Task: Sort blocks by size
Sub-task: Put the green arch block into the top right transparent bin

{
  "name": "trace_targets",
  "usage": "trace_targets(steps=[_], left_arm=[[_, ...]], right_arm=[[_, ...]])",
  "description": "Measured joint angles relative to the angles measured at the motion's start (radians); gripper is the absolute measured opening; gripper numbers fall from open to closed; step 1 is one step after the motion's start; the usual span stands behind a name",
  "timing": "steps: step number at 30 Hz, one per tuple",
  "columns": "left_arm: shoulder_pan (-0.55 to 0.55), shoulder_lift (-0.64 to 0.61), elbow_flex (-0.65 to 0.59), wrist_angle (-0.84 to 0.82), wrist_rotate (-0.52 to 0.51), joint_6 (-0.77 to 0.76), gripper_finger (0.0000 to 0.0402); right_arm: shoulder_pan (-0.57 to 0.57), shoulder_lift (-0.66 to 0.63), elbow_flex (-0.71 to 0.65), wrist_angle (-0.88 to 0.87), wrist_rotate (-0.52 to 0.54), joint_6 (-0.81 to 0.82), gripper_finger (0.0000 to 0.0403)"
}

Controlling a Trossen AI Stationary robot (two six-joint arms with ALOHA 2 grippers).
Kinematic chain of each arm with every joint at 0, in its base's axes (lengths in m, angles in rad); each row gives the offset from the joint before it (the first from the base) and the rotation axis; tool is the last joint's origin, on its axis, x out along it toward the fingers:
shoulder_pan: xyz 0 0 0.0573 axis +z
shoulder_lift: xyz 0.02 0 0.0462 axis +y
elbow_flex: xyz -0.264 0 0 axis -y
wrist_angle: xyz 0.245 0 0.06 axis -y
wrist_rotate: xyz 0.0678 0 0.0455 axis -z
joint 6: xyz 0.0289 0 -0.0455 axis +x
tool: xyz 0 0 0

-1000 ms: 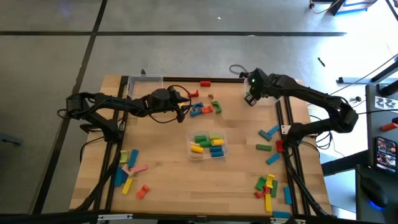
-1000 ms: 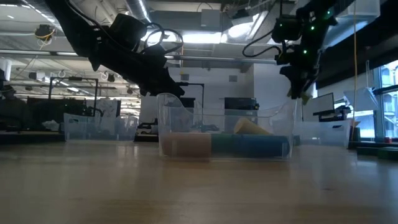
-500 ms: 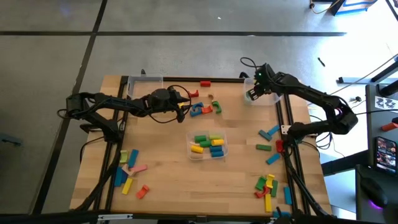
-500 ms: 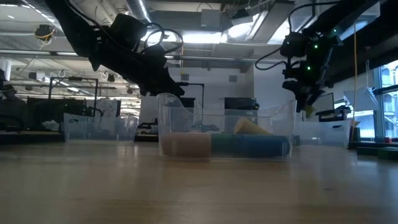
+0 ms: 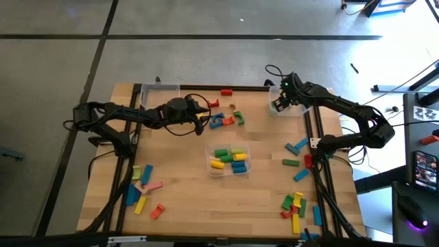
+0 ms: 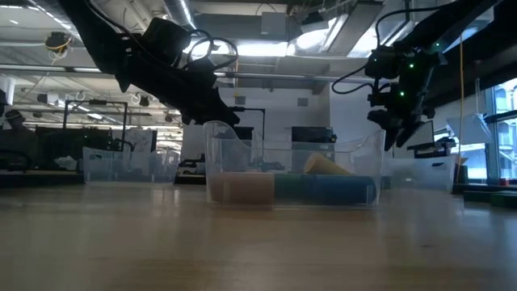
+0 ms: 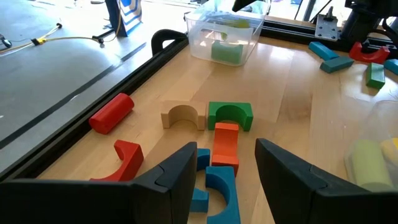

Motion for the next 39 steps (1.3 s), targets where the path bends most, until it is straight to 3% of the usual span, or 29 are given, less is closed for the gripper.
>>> trace_targets(steps=[7, 15, 23, 39], left_arm=[[0.000, 0.000, 0.000, 0.000, 0.000, 0.000, 0.0159], [0.000, 0.000, 0.000, 0.005, 0.000, 0.000, 0.0159], [0.000, 0.000, 0.000, 0.005, 0.000, 0.000, 0.0159], [0.000, 0.000, 0.000, 0.004, 0.000, 0.000, 0.0159]], right_arm=[[0.001, -0.020, 0.016, -0.048, -0.011, -0.044, 0.0263], [0.040, -0.135, 0.091, -0.179, -0.167, -0.035, 0.0259], [0.247, -0.208, 0.100, -0.292, -0.192, 0.056, 0.0259], [0.682, -0.210, 0.099, -0.439, -0.192, 0.232, 0.0259]])
